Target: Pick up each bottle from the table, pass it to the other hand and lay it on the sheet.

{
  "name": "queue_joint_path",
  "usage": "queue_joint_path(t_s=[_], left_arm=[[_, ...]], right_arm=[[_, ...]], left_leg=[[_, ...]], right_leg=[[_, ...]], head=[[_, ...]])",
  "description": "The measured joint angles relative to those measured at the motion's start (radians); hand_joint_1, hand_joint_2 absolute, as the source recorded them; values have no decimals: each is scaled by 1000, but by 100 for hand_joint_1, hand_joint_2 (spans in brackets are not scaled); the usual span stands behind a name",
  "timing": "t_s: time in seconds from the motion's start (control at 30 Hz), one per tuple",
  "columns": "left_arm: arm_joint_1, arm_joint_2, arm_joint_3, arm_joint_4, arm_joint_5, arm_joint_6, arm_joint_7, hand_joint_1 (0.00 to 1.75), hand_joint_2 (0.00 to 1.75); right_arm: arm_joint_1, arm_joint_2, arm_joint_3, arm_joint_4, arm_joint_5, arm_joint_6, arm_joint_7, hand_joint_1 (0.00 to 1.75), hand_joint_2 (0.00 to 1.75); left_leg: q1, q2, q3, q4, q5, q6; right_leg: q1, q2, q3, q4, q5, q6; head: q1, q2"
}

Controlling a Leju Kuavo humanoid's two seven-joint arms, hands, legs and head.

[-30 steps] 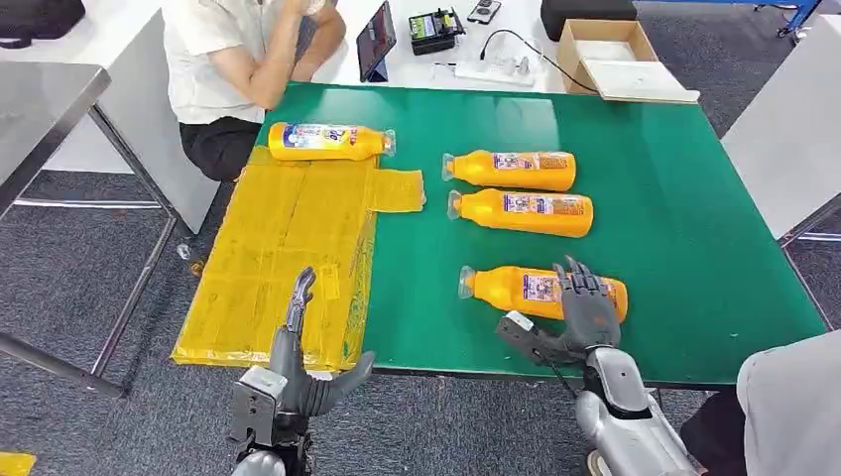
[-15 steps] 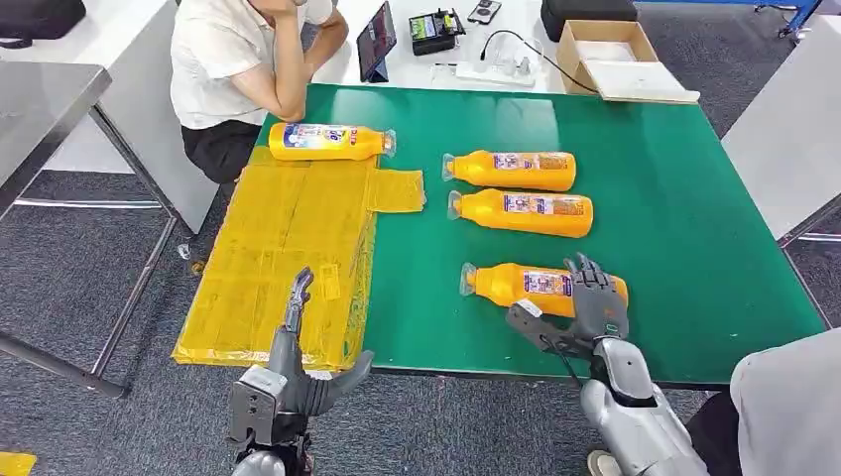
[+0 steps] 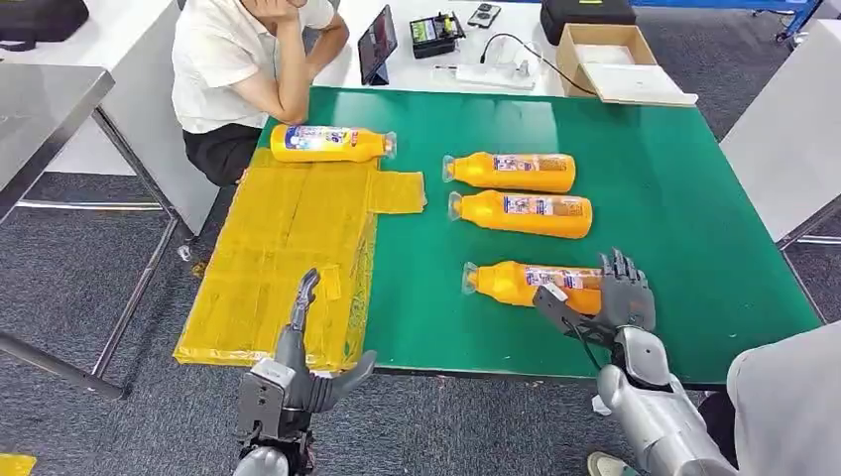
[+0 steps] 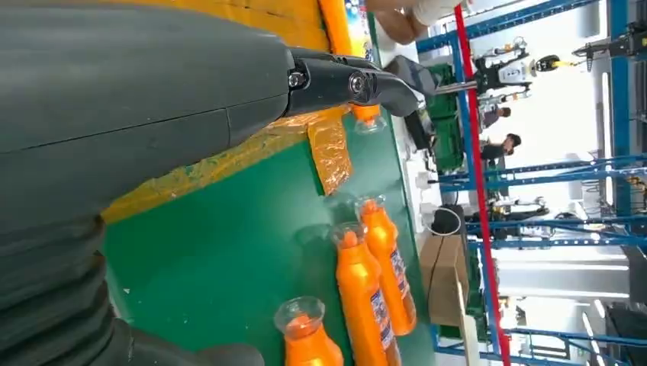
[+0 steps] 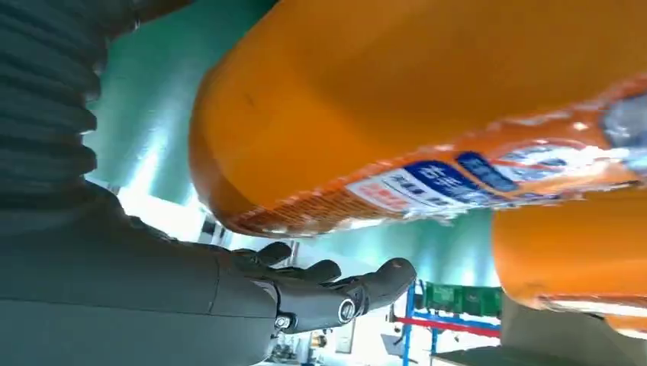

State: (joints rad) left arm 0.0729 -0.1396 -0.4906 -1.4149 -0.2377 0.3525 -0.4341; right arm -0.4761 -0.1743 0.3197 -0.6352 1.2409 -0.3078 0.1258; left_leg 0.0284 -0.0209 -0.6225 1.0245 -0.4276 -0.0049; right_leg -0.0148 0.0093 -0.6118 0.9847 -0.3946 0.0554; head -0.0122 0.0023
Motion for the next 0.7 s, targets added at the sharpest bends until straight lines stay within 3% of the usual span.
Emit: queue_joint_path(t_s=[0.03, 0.07, 0.1, 0.13, 0.37, 0.7], left_arm=[[0, 0, 0, 0, 0, 0, 0, 0, 175], [-1, 0, 0, 1, 0, 0, 1, 0, 175], [-2, 0, 0, 2, 0, 0, 1, 0, 175], [-3, 0, 0, 5, 1, -1, 1, 0, 175], [-17, 0, 0, 27, 28, -21, -14, 0, 175], [-32, 0, 0, 50, 38, -24, -19, 0, 175]], right_arm=[[-3, 0, -1, 4, -2, 7, -8, 0, 175], [-6, 0, -1, 9, -5, 14, -16, 52, 175], [-10, 0, -2, 13, -7, 21, -24, 161, 175], [-13, 0, -5, 17, -14, 29, -33, 171, 175], [-27, -4, -35, 76, -117, 70, -202, 175, 175], [-42, 0, -53, 133, -153, 71, -243, 175, 175]], left_leg=[[0, 0, 0, 0, 0, 0], [0, 0, 1, 0, 0, 0], [0, 0, 1, 0, 0, 0], [0, 0, 2, 0, 0, 0], [0, 1, 5, 0, -1, 0], [0, 1, 6, 0, -1, 0]], right_leg=[[0, 0, 0, 0, 0, 0], [0, 0, 0, 0, 0, 0], [0, 0, 1, 0, 0, 0], [0, 0, 2, 0, 0, 0], [0, 1, 3, 0, 1, 0], [1, 2, 4, 0, 0, 0]], head=[[0, 0], [0, 0], [0, 0], [0, 0], [0, 0], [0, 0]])
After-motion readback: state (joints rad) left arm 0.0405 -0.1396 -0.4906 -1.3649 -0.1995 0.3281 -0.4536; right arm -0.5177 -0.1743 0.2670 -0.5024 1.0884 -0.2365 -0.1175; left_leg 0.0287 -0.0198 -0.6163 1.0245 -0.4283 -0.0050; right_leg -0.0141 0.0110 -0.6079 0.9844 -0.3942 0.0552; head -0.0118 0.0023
